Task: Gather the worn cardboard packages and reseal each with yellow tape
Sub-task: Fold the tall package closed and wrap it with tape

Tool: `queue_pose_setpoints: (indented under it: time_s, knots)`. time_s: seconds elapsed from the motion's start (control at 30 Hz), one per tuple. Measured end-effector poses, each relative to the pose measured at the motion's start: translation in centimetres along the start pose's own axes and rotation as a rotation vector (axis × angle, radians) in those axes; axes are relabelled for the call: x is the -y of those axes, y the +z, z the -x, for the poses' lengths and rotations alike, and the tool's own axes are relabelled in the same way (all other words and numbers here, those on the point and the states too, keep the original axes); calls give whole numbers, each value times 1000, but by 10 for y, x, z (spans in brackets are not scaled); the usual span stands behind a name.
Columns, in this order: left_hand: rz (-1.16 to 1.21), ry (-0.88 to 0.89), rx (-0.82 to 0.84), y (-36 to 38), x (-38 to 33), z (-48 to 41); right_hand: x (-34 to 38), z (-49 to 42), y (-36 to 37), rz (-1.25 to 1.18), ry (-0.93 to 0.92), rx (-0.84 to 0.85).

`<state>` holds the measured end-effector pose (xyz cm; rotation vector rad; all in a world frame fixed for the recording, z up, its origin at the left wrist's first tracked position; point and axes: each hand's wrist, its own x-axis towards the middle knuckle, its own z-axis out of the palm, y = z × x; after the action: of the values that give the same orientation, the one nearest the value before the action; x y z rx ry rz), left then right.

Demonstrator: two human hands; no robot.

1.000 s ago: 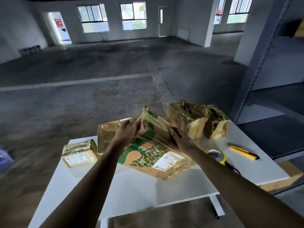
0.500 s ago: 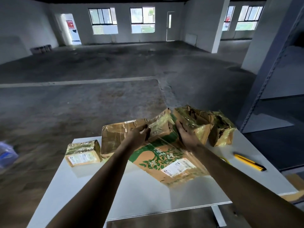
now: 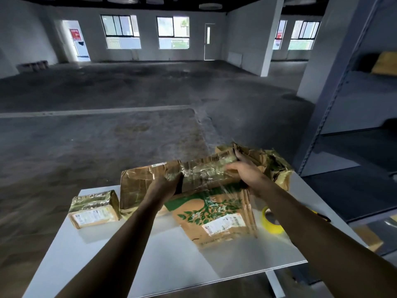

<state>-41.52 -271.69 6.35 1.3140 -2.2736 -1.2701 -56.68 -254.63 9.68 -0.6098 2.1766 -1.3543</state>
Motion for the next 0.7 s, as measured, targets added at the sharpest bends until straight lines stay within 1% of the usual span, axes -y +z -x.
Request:
queue_pose_setpoints:
  time_s: [0.07,0.1,0.17,0.27,0.33,0.4,0.53,0.7]
  knots:
    - [-183,61,-53,-5,-1,-3,-3,-2,2,49,85,3]
    - [-228,67,-87,-5,1,-5,-8,-2,7,73,104,21]
    - [-194,40,-95,0,5,-4,-17,-1,23,189,69,20]
    - [-121,28,-35,13,3,5,-28,-13,42,474,44,-122]
    - [-139,43,-69,19,5,3,-35,-24,48,585,45,-174]
    - [-170,49,-108,21,7,0,-33,-20,49,575,22,-193]
    - [-142,69,-173,17,8,-5,-33,-16,43,499,-14,-248]
    - [-170,86,-193,12,12,-14,-35,-19,33,426,-44,-319]
